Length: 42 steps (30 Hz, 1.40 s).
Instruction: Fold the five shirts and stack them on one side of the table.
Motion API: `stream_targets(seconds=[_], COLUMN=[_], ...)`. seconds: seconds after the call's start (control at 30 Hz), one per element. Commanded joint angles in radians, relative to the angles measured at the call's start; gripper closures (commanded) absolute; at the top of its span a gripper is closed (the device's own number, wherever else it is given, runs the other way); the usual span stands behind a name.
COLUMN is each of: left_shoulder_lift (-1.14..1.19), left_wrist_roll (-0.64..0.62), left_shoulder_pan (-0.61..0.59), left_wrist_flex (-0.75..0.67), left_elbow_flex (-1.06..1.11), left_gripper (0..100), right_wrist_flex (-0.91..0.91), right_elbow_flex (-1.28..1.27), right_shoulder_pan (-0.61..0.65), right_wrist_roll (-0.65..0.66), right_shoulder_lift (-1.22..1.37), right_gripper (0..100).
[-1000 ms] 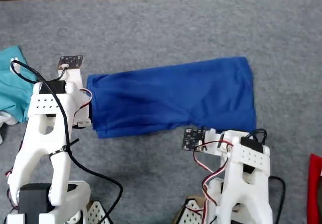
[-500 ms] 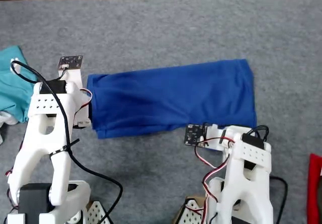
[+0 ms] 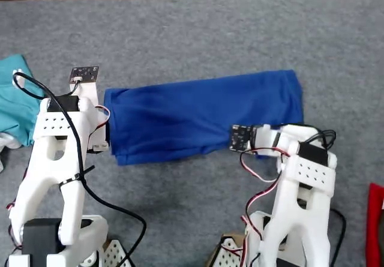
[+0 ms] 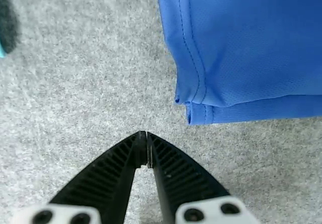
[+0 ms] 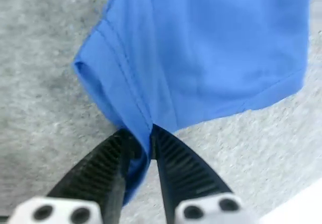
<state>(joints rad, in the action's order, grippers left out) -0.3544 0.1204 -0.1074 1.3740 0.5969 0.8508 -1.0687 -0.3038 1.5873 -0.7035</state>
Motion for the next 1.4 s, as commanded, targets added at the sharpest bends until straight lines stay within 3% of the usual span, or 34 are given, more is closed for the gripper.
stream_targets(seconds=[0.0, 0.3, 0.5, 0.8, 1.37], left_shoulder_lift=[-0.039, -0.039, -0.039, -0.039, -0.039], left_wrist_roll=[0.008, 0.008, 0.008, 0.048, 0.049], left_shoulder_pan=[-0.008, -0.037, -0.04, -0.037, -0.04], left_wrist_flex=[0.011, 0.035, 0.034, 0.006, 0.002], left_elbow_flex=[-0.044, -0.044, -0.043, -0.094, -0.094], left_gripper=[98, 98, 98, 98, 98], right_wrist_flex=[-0.012, -0.137, -0.221, -0.216, -0.239], right_elbow_flex=[0.062, 0.064, 0.148, 0.42, 0.43], right_shoulder_pan=[0.044, 0.065, 0.093, 0.096, 0.217], right_wrist_roll=[0.009, 0.009, 0.005, 0.003, 0.002], right_shoulder_lift=[-0.008, -0.001, 0.168, 0.456, 0.479], right_gripper=[99.3, 99.3, 99.3, 99.3, 99.2])
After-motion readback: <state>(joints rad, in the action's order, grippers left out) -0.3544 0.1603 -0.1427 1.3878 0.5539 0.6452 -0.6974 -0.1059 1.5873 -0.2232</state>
